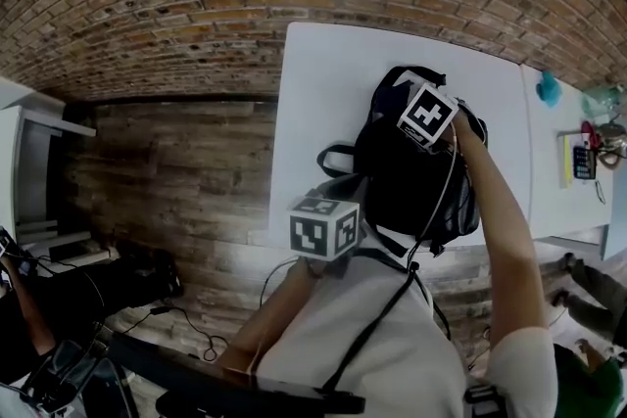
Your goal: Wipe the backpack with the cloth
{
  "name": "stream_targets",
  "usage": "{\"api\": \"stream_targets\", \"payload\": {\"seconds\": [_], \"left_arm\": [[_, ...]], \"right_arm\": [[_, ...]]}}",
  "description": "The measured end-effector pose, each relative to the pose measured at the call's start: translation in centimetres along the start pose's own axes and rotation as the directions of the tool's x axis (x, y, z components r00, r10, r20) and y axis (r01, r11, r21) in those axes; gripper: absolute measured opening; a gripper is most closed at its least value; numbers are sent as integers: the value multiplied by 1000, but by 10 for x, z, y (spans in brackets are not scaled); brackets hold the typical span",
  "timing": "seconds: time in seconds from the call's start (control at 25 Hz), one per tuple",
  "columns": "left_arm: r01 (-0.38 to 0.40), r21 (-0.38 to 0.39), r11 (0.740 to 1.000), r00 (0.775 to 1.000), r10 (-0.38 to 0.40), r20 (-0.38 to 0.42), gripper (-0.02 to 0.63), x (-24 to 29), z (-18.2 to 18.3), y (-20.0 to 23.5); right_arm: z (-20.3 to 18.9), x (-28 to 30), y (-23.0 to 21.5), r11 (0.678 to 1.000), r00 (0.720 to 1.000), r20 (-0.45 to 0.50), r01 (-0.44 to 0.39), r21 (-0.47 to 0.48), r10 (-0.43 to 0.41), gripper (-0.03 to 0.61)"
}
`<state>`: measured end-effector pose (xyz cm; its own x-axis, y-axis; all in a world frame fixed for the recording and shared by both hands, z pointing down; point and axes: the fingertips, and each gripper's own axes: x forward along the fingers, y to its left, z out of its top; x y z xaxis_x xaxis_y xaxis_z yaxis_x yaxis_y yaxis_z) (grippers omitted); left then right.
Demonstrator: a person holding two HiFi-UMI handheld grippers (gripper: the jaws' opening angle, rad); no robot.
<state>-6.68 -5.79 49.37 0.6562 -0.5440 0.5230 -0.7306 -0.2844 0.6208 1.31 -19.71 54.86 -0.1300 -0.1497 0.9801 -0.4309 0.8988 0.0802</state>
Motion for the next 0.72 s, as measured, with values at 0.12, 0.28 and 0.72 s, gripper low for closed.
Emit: {"api": "stream_targets", "payload": {"seconds": [0.12, 0.28, 0.72], "left_arm": [[2, -3, 1000, 1000, -2, -1, 5, 1, 1, 0], [4, -7, 1000, 1000, -4, -2, 5, 4, 2, 2], [11, 3, 1000, 1000, -11, -16, 5, 8, 0, -2]], "right_arm": [[-7, 12, 4, 1000, 999, -38, -4, -1, 4, 47], [-13, 20, 13, 999, 998, -49, -34, 3, 34, 48], [-23, 26, 44, 993, 991, -81, -112, -39, 108, 48]]}}
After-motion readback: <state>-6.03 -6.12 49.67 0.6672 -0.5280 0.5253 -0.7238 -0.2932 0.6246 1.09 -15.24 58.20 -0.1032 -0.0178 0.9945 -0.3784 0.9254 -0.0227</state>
